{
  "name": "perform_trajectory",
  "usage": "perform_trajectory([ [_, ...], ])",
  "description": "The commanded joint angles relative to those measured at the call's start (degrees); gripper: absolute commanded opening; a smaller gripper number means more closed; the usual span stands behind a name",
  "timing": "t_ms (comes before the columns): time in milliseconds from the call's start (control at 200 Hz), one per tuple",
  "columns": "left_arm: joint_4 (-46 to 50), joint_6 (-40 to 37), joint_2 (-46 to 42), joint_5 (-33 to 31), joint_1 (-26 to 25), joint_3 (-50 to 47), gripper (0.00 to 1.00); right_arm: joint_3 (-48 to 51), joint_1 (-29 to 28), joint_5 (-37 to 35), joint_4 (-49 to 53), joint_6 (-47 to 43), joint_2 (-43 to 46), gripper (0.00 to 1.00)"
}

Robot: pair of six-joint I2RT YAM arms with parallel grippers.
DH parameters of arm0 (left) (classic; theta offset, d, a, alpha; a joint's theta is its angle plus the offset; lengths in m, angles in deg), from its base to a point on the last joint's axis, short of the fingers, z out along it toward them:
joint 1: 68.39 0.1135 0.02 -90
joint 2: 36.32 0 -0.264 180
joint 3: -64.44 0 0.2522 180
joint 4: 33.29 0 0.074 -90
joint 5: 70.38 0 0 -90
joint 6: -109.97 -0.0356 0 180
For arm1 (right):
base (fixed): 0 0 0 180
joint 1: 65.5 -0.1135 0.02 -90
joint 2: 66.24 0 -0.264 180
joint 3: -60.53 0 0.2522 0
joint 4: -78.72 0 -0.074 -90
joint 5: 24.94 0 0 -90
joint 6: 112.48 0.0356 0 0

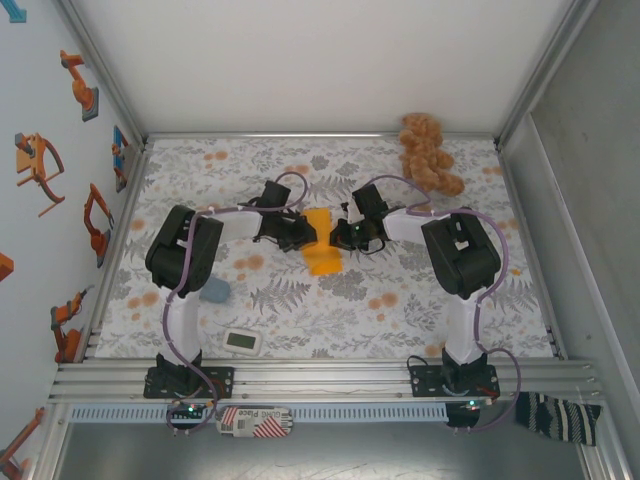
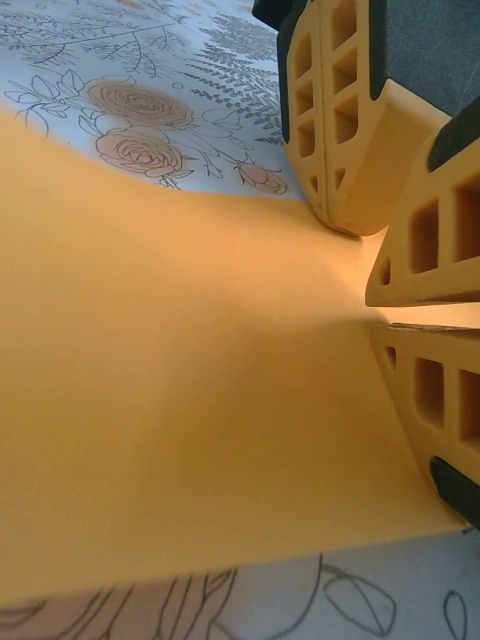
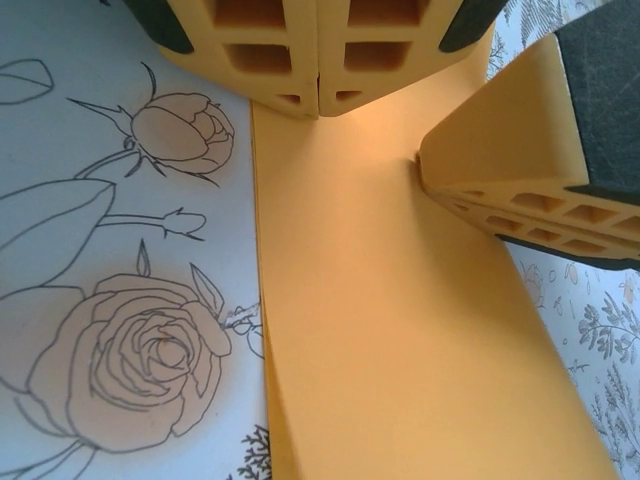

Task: Fold a paper plane with a square sheet of paper (pick it up from the middle)
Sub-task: First fold the square sheet of paper in half at the center of the table.

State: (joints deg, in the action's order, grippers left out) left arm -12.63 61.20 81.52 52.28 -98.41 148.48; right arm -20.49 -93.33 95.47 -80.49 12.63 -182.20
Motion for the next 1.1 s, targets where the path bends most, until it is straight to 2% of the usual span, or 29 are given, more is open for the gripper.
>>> perform_trajectory([
  [0, 1.32, -2.44, 1.09, -2.65, 2.74, -1.30, 0.15, 3.89, 0.85, -10.53, 16.35, -2.75, -5.45, 0.00],
  [305, 3.51, -5.21, -3.36, -2.62, 10.42, -3.81, 0.14, 3.55, 1.47, -11.05, 17.56, -3.74, -5.43, 0.00],
  [416, 3.80, -5.48, -6.89, -1.37, 10.14, -2.53, 0.14, 3.30, 1.42, -10.85, 17.68, -3.74, -5.30, 0.00],
  [546, -2.24, -2.15, -8.50, 2.18, 7.54, -2.94, 0.13, 3.12, 1.45, -10.73, 17.72, -3.65, -5.36, 0.00],
  [781, -6.50, 0.85, -1.98, 2.75, 2.13, 0.24, 0.13, 3.16, 1.47, -10.64, 17.69, -3.56, -6.13, 0.00],
  [946, -5.18, 0.25, 2.29, 1.88, 2.24, 3.28, 0.13, 3.33, 1.47, -10.55, 17.70, -3.68, -6.09, 0.00],
  [1092, -2.49, -2.37, 4.69, -0.13, 4.69, 5.10, 0.13, 3.70, 1.47, -10.73, 17.67, -3.76, -5.86, 0.00],
])
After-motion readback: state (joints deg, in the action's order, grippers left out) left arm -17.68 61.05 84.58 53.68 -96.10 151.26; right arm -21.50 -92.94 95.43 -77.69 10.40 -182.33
